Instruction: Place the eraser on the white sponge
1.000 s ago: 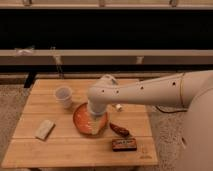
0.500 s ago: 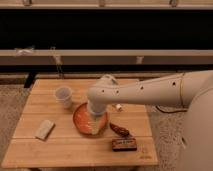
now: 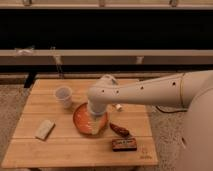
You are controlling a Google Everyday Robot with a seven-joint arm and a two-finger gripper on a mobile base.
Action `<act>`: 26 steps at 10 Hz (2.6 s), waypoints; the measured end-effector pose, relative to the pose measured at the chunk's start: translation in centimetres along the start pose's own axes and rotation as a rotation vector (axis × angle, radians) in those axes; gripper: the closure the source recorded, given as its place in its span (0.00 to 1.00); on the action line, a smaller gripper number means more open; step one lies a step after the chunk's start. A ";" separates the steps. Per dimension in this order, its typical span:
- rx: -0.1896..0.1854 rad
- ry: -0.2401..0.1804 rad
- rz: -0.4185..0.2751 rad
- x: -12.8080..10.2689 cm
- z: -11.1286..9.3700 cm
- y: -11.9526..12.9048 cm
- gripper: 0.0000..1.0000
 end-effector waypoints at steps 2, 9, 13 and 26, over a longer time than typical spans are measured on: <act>-0.001 0.001 -0.001 0.0 0.0 0.1 0.20; 0.015 0.058 0.089 3.2 -0.8 8.6 0.20; -0.015 0.052 0.177 6.5 2.2 12.7 0.20; -0.059 0.039 0.305 14.5 6.2 13.5 0.20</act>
